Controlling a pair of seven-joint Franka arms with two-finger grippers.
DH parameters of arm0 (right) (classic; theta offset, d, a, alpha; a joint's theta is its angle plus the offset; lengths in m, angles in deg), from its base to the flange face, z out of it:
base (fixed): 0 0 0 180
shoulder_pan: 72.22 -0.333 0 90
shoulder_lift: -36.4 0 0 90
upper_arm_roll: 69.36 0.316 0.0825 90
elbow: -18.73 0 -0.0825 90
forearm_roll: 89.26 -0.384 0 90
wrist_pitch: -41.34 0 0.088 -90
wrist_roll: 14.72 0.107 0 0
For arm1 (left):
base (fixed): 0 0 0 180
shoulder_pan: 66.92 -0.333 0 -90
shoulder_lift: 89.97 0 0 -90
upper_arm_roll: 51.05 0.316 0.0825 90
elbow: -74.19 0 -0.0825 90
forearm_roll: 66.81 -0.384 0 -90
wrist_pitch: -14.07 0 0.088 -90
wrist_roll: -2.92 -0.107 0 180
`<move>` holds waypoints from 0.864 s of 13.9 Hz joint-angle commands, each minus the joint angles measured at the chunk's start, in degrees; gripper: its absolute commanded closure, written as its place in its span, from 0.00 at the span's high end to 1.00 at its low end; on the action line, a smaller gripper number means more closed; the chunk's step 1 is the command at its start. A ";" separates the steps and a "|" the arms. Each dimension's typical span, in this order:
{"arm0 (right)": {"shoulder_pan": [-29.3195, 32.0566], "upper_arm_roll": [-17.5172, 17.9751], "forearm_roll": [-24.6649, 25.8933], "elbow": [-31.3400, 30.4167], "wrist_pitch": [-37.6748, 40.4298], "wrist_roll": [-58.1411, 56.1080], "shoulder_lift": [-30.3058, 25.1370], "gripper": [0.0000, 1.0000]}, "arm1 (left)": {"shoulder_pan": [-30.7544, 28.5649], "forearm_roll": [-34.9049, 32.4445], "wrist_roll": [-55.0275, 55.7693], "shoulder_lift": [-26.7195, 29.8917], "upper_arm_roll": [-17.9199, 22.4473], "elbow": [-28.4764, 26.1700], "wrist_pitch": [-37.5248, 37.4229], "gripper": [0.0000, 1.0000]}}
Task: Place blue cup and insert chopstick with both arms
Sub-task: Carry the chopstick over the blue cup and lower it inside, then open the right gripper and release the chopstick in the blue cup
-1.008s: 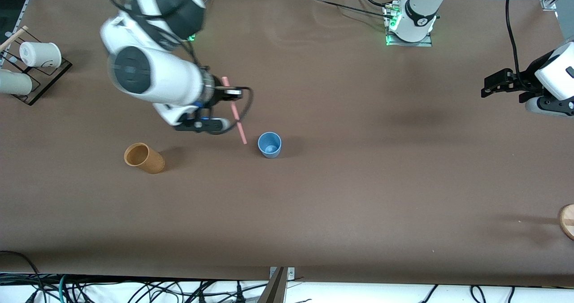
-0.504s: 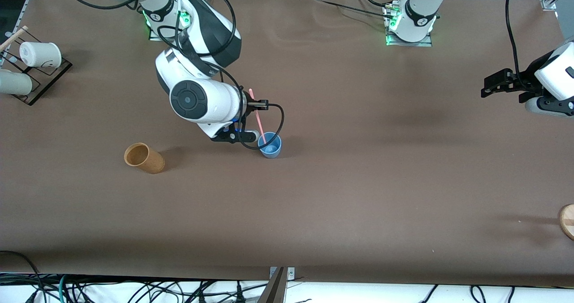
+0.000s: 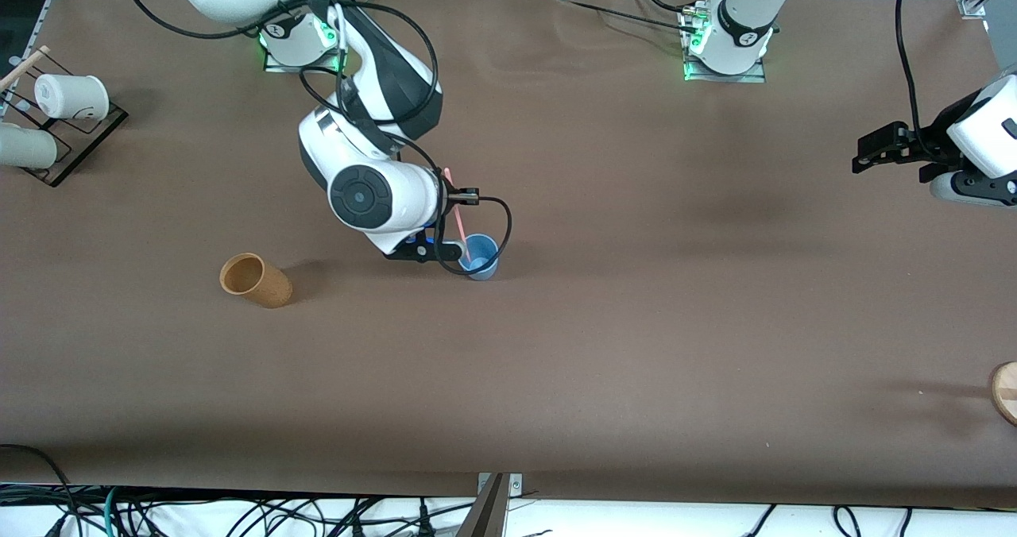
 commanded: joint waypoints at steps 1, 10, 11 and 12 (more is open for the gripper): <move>-0.40 0.09 1.48 0.65 -0.46 0.61 -0.47 1.00 | -0.43 -0.55 -1.23 -0.19 -0.29 0.15 0.39 1.00; 0.92 -6.30 6.77 1.09 0.60 -1.14 -9.34 1.00 | -0.43 -1.34 -1.23 -0.27 -0.20 0.06 0.39 1.00; 1.01 -8.85 6.50 1.09 0.60 -3.15 -10.83 1.00 | -0.43 -1.34 -1.23 -0.27 -0.20 0.06 0.39 1.00; 1.19 -10.97 6.93 1.09 1.29 -6.13 -12.85 1.00 | -0.43 -1.34 -1.23 -0.27 -0.20 0.15 0.39 1.00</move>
